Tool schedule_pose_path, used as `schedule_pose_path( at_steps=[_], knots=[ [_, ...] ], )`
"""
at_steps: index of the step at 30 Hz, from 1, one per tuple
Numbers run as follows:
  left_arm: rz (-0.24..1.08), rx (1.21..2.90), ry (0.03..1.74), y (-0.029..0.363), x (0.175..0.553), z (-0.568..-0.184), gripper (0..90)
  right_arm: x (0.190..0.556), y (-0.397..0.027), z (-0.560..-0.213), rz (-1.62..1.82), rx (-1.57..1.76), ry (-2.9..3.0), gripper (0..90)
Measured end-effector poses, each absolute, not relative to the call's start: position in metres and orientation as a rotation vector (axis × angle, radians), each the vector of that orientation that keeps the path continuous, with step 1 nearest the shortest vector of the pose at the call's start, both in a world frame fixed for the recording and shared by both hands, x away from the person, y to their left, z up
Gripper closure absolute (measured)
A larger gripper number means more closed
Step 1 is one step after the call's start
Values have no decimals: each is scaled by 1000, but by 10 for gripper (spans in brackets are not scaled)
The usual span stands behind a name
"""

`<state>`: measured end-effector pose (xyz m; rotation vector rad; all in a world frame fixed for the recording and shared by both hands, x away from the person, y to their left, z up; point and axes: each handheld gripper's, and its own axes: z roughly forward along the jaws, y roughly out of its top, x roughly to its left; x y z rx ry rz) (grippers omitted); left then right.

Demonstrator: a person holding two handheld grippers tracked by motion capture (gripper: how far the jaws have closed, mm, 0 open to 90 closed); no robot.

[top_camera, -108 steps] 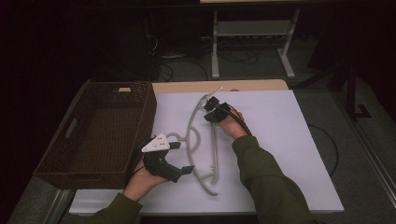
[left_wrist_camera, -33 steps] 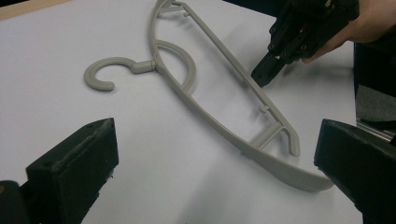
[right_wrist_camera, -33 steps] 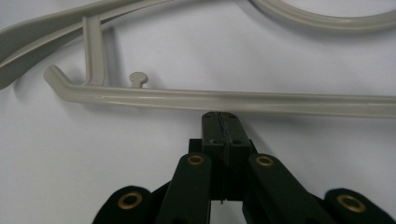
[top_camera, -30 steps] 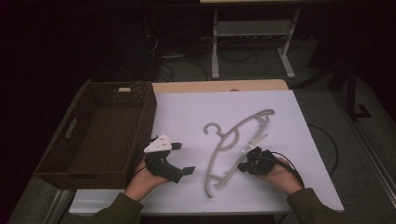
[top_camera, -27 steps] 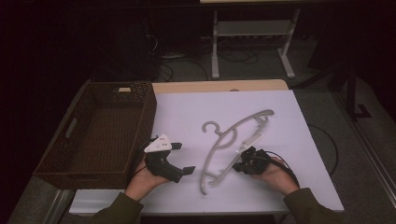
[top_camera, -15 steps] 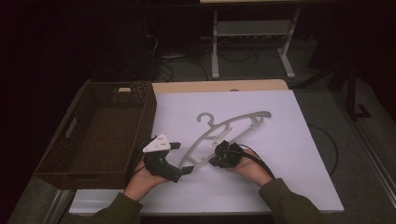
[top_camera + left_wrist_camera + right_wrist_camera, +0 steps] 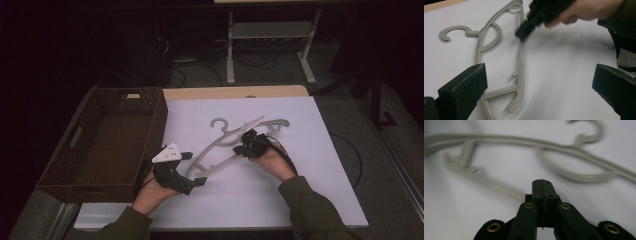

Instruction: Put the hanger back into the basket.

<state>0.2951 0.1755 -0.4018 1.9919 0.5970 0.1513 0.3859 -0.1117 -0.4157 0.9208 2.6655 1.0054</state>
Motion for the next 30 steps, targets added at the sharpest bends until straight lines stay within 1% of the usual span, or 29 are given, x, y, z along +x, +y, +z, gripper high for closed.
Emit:
schedule_pose_path(
  at_steps=[1, 2, 3, 4, 6, 7, 10, 18, 22, 25, 27, 30],
  knots=[
    [151, 1993, 596, 175, 295, -402, 0, 386, -112, -416, 1005, 921, 2665, 896],
    [151, 1996, 594, 175, 295, -402, 0, 400, -129, -410, 1001, 999, 2595, 896],
    [151, 1996, 594, 175, 295, -402, 0, 400, -129, -410, 1001, 999, 2595, 896],
    [147, 1998, 594, 175, 296, -402, 0, 411, -143, -407, 997, 1060, 2543, 896],
    [151, 2005, 583, 175, 296, -402, 0, 422, -158, -404, 975, 1113, 2486, 896],
    [151, 2005, 583, 175, 296, -402, 0, 422, -158, -404, 975, 1113, 2486, 896],
    [146, 1998, 591, 174, 296, -402, 0, 440, -183, -405, 949, 1219, 2427, 896],
    [146, 1999, 589, 173, 296, -403, 0, 461, -187, -419, 845, 1226, 2428, 896],
    [146, 2000, 589, 175, 296, -403, 0, 465, -189, -429, 765, 1227, 2443, 896],
    [146, 1998, 592, 176, 296, -403, 0, 463, -192, -431, 760, 1236, 2445, 896],
    [151, 1999, 592, 177, 296, -403, 0, 460, -195, -430, 749, 1253, 2456, 896],
    [150, 1994, 600, 177, 296, -403, 0, 445, -196, -428, 755, 1246, 2528, 896]
  ],
)
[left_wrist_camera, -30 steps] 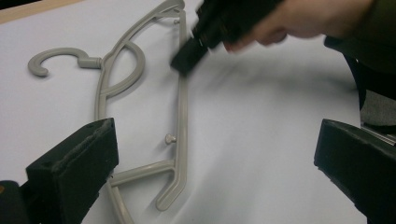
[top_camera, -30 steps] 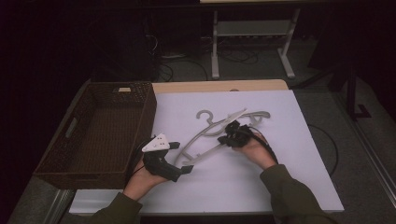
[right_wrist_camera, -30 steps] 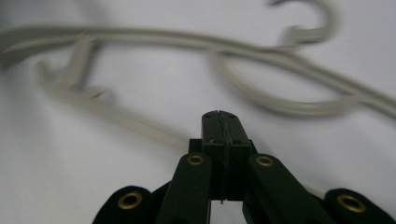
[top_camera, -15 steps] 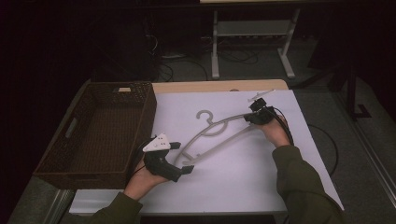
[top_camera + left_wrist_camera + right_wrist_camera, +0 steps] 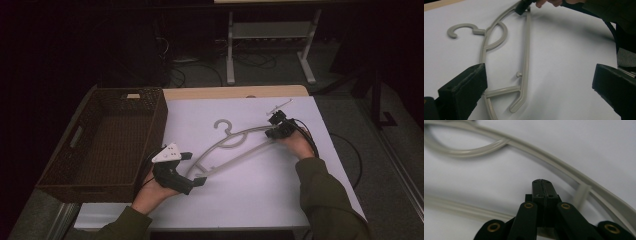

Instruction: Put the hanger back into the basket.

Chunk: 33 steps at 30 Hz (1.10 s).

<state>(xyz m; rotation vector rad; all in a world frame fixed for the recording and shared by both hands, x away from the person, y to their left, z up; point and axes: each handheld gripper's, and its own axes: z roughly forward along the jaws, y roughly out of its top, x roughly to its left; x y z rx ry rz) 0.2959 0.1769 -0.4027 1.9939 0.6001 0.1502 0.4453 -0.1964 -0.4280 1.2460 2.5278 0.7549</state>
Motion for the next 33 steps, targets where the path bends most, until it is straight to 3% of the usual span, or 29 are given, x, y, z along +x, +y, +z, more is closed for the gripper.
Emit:
schedule_pose_path(
  at_steps=[13, 22, 33],
  knots=[
    [149, 2005, 593, 175, 296, -404, 0, 358, -203, -429, 764, 1142, 2654, 896],
    [146, 2008, 592, 174, 297, -405, 0, 332, -199, -405, 1032, 1062, 2539, 896],
    [149, 2011, 595, 174, 297, -405, 0, 318, -171, -419, 998, 954, 2632, 896]
  ],
)
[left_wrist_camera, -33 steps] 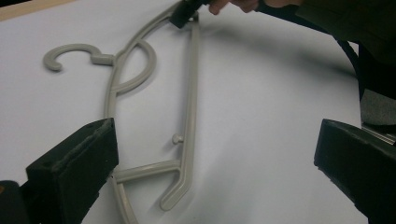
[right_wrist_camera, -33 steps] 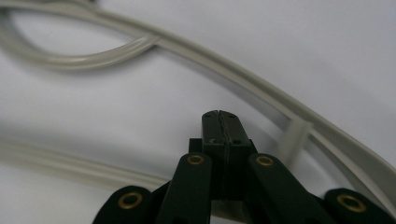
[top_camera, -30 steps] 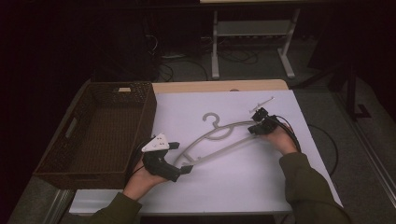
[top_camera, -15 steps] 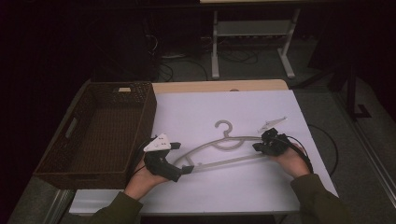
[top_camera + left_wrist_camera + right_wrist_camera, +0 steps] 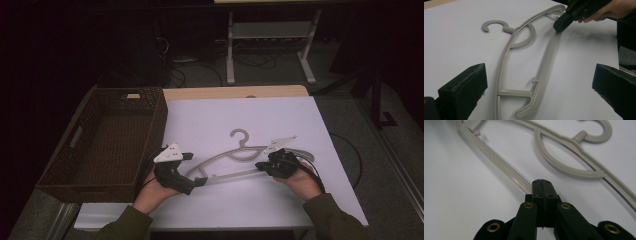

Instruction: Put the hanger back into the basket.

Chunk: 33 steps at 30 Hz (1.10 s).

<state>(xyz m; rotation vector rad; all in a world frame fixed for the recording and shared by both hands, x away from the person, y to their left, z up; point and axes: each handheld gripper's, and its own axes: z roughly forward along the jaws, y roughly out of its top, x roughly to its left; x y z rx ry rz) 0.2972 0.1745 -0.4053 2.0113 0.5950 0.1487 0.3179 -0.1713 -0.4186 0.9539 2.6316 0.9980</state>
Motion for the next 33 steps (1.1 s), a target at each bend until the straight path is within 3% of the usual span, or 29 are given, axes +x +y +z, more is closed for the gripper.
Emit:
schedule_pose_path(
  at_steps=[16, 24, 31, 33],
  knots=[
    [157, 2024, 607, 171, 301, -408, 0, 320, -171, -428, 941, 971, 2661, 897],
    [181, 2096, 606, 149, 327, -413, 0, 320, -170, -430, 925, 966, 2674, 897],
    [170, 2169, 623, 130, 359, -418, 84, 321, -170, -431, 919, 957, 2685, 897],
    [162, 2197, 615, 124, 367, -420, 157, 321, -170, -431, 921, 955, 2687, 897]
  ],
)
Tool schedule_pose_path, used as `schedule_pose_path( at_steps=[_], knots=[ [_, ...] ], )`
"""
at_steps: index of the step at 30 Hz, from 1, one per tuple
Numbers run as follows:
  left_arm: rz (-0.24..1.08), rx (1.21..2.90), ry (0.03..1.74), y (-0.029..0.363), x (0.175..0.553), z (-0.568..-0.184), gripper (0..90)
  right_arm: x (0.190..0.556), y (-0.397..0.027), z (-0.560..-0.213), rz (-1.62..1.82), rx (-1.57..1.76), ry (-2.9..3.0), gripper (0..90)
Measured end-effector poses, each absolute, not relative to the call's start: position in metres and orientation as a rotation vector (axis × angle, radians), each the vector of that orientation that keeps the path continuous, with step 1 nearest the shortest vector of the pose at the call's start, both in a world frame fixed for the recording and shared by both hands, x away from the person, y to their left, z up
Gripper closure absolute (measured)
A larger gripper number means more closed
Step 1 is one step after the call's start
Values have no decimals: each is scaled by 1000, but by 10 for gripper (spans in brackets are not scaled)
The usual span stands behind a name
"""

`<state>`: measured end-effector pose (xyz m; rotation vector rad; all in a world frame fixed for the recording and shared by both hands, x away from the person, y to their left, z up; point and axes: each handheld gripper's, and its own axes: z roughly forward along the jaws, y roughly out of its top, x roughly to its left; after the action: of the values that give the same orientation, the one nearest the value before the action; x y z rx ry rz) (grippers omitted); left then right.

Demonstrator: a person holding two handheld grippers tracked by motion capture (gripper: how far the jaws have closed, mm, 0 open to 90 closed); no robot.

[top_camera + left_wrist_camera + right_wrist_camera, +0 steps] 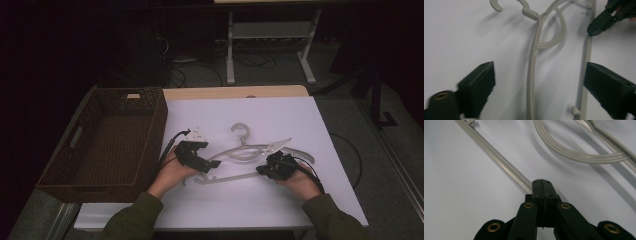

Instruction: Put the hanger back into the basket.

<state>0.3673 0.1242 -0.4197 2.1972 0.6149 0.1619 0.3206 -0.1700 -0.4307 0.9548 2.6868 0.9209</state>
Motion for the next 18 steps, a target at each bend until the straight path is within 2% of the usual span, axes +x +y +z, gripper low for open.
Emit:
schedule_pose_path(
  at_steps=[2, 7, 8, 12, 18],
  knots=[
    [168, 2237, 601, 117, 374, -422, 166, 321, -170, -431, 923, 955, 2688, 897],
    [161, 2297, 575, 104, 384, -427, 288, 321, -171, -430, 926, 957, 2688, 897],
    [142, 2294, 573, 100, 386, -429, 288, 321, -171, -430, 926, 957, 2688, 897],
    [136, 2332, 538, 92, 393, -432, 464, 320, -171, -430, 929, 962, 2691, 897],
    [121, 2371, 506, 86, 397, -439, 602, 320, -171, -430, 928, 961, 2690, 897]
  ],
)
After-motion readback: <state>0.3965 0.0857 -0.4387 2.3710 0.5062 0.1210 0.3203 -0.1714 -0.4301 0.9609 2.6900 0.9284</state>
